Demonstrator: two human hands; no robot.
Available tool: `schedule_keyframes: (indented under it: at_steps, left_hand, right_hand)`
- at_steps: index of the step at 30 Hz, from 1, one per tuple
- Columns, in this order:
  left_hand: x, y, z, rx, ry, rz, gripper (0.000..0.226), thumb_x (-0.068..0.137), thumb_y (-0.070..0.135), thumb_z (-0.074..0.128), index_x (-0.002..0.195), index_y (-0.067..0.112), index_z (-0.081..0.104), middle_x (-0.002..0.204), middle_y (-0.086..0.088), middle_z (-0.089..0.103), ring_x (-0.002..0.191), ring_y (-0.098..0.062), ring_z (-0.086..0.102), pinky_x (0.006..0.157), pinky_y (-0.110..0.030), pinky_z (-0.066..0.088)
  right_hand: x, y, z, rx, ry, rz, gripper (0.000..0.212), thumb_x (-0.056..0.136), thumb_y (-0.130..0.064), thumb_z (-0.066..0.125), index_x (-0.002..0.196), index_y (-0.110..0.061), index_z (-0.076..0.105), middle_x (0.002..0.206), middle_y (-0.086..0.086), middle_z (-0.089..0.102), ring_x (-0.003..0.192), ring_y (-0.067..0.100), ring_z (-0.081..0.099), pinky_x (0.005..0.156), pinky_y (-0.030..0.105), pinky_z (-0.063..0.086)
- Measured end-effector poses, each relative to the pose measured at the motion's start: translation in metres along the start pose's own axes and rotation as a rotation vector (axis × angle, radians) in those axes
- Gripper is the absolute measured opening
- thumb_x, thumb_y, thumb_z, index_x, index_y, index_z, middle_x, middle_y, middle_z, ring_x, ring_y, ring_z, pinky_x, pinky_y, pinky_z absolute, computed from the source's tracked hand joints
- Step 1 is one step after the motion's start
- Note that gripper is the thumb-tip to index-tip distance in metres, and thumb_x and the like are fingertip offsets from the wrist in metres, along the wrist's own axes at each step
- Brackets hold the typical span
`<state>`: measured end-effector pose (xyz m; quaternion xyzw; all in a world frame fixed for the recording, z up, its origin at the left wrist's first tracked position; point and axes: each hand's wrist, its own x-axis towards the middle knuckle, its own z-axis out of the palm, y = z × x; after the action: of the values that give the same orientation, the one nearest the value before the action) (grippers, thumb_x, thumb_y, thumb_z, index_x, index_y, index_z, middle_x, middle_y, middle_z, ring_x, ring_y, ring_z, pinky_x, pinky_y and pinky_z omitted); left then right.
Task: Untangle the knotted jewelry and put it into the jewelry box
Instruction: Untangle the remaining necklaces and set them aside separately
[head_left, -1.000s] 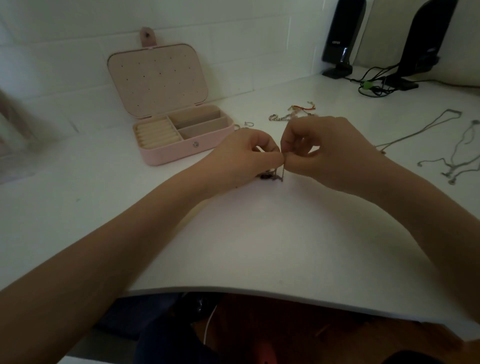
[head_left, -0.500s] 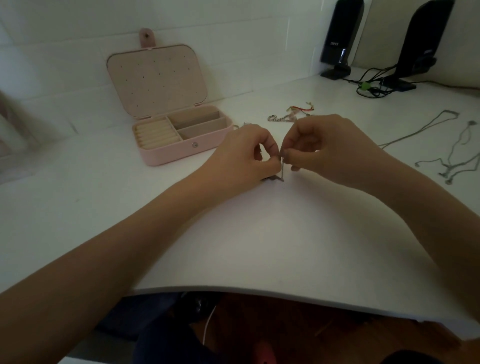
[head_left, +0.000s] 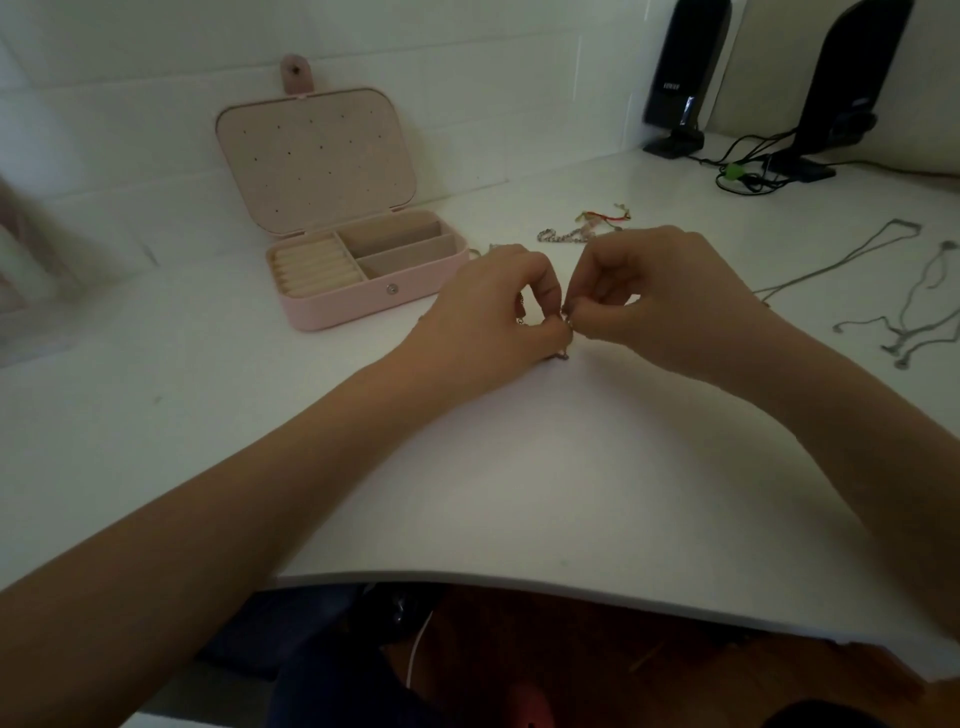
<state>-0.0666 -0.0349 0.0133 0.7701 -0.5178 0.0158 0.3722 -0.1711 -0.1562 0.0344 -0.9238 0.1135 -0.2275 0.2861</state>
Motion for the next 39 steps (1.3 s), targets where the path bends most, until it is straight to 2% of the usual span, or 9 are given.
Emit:
schedule_keyframes:
  at_steps: [6, 9, 15, 23, 25, 29, 32, 36, 39]
  left_hand:
    - [-0.0015, 0.0059, -0.004, -0.177, 0.008, -0.096, 0.005, 0.08, 0.011, 0.066, 0.082, 0.012, 0.062, 0.07, 0.014, 0.055, 0.062, 0.0, 0.051, 0.056, -0.009, 0.04]
    - [-0.0007, 0.0055, -0.0048, -0.269, -0.003, -0.115, 0.009, 0.08, 0.012, 0.068, 0.081, 0.019, 0.062, 0.076, 0.014, 0.063, 0.063, -0.003, 0.052, 0.06, -0.016, 0.044]
    - [0.0004, 0.0039, -0.0051, -0.366, 0.004, -0.164, 0.007, 0.081, 0.022, 0.075, 0.076, 0.021, 0.069, 0.067, 0.015, 0.066, 0.063, -0.007, 0.051, 0.058, -0.018, 0.04]
    - [0.0013, 0.0029, -0.0031, -0.33, -0.006, -0.188, 0.011, 0.082, 0.014, 0.072, 0.072, 0.017, 0.067, 0.068, 0.002, 0.066, 0.059, -0.006, 0.053, 0.056, -0.016, 0.041]
    - [0.0009, 0.0033, -0.0033, -0.332, -0.012, -0.174, 0.012, 0.081, 0.01, 0.069, 0.072, 0.015, 0.065, 0.065, 0.007, 0.062, 0.058, -0.006, 0.052, 0.055, -0.015, 0.041]
    - [0.002, 0.0038, -0.0031, -0.356, -0.026, -0.185, 0.012, 0.079, 0.008, 0.069, 0.07, 0.014, 0.063, 0.061, 0.007, 0.058, 0.057, -0.008, 0.049, 0.055, -0.018, 0.04]
    - [0.0031, 0.0044, -0.0037, -0.409, -0.073, -0.204, 0.007, 0.071, 0.02, 0.067, 0.07, 0.016, 0.061, 0.068, -0.004, 0.061, 0.061, -0.013, 0.051, 0.058, -0.024, 0.04]
    - [0.0039, 0.0052, -0.0045, -0.46, -0.104, -0.217, 0.012, 0.063, 0.028, 0.064, 0.069, 0.019, 0.061, 0.072, -0.008, 0.061, 0.068, -0.017, 0.052, 0.066, -0.03, 0.04]
    - [0.0064, 0.0027, -0.0067, -0.56, -0.11, -0.256, 0.01, 0.074, 0.016, 0.066, 0.069, 0.019, 0.058, 0.071, 0.0, 0.062, 0.07, -0.01, 0.053, 0.065, -0.018, 0.039]
  right_hand:
    - [0.0022, 0.0002, -0.0049, 0.398, -0.04, 0.27, 0.008, 0.083, -0.003, 0.066, 0.076, -0.007, 0.069, 0.074, 0.011, 0.071, 0.068, 0.016, 0.07, 0.07, 0.025, 0.06]
    - [0.0029, 0.0017, -0.0084, 0.464, -0.031, 0.339, 0.006, 0.085, -0.003, 0.065, 0.08, -0.001, 0.069, 0.071, 0.01, 0.07, 0.067, 0.016, 0.068, 0.07, 0.027, 0.06]
    - [0.0022, -0.0008, -0.0083, 0.436, -0.051, 0.317, 0.006, 0.084, -0.003, 0.066, 0.083, 0.002, 0.068, 0.078, 0.017, 0.071, 0.069, 0.018, 0.068, 0.071, 0.027, 0.06]
    - [0.0009, -0.0012, -0.0042, 0.128, 0.03, 0.137, 0.009, 0.077, -0.012, 0.07, 0.071, -0.017, 0.068, 0.069, -0.003, 0.068, 0.067, 0.011, 0.068, 0.073, 0.024, 0.056]
    - [0.0002, -0.0026, -0.0038, 0.064, 0.03, 0.091, 0.009, 0.076, -0.014, 0.069, 0.071, -0.02, 0.067, 0.067, -0.008, 0.066, 0.063, 0.005, 0.063, 0.066, 0.017, 0.05]
    - [0.0002, -0.0031, -0.0035, 0.01, 0.012, 0.056, 0.008, 0.076, -0.016, 0.067, 0.071, -0.022, 0.067, 0.067, -0.012, 0.064, 0.062, 0.003, 0.063, 0.066, 0.02, 0.049]
    - [0.001, -0.0027, -0.0044, 0.125, -0.008, 0.128, 0.012, 0.079, -0.009, 0.067, 0.071, -0.018, 0.067, 0.068, -0.006, 0.066, 0.065, 0.009, 0.069, 0.067, 0.018, 0.055]
    - [0.001, -0.0033, -0.0053, 0.383, -0.085, 0.263, 0.015, 0.084, 0.0, 0.062, 0.073, -0.009, 0.065, 0.072, 0.007, 0.066, 0.066, 0.017, 0.069, 0.07, 0.027, 0.06]
    - [0.0011, -0.004, -0.0093, 0.527, -0.138, 0.322, 0.014, 0.088, 0.0, 0.056, 0.077, -0.003, 0.064, 0.072, 0.009, 0.062, 0.064, 0.012, 0.062, 0.072, 0.03, 0.06]
